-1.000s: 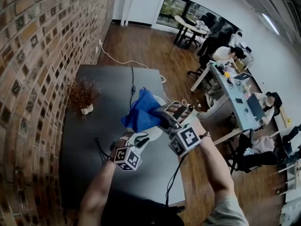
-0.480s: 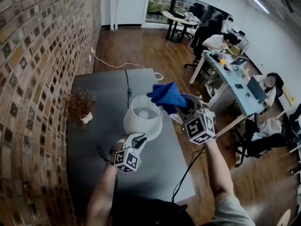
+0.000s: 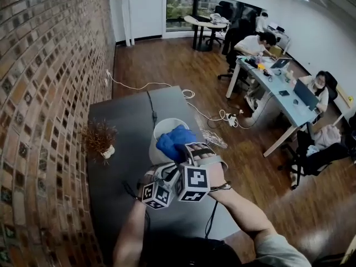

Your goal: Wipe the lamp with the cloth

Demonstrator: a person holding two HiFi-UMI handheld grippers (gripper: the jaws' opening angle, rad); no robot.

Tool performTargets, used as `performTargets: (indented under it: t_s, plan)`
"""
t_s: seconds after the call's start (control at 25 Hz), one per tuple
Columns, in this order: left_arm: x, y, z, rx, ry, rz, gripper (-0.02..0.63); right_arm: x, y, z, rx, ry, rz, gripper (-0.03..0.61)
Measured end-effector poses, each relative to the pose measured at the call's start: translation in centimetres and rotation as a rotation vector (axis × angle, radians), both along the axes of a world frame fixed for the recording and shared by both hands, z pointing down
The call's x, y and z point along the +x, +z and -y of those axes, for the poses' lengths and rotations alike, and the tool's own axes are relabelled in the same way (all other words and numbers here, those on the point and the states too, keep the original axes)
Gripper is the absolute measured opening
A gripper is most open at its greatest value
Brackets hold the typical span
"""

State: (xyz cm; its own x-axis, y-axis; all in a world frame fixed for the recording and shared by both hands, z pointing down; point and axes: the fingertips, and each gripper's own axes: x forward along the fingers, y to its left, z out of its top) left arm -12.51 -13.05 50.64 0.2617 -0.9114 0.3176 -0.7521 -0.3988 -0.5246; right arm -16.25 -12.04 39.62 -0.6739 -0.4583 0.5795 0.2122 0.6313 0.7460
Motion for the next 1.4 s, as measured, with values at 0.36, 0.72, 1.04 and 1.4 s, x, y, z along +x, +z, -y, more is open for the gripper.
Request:
performTargets:
  t_s: [0.36,0.72,1.04,1.4]
  plan:
    - [-0.7,-14.8,0.3,0.119,-0.135,-0.335,0.080,12.4,-7.0,8.3,-0.640,0.250,0.866,0.097]
    - [-0.6,-8.5,6.5,-0.415,-0.377,-0.405,0.051,20.7,3.3,7.9,-0.811,0.447,0.831,0.097]
    - [2.4,-8.4,2.1,-0.281,-0.069,-0.174,0.064,22.3,8.2,5.9,-0.940,0.480,0.766,0.097]
    - [-3.0,-7.1,-6.6,-0.720,0.457,0.009,0.072,20.8,11.5,4.1,-0.995,0.474,0.640,0.097]
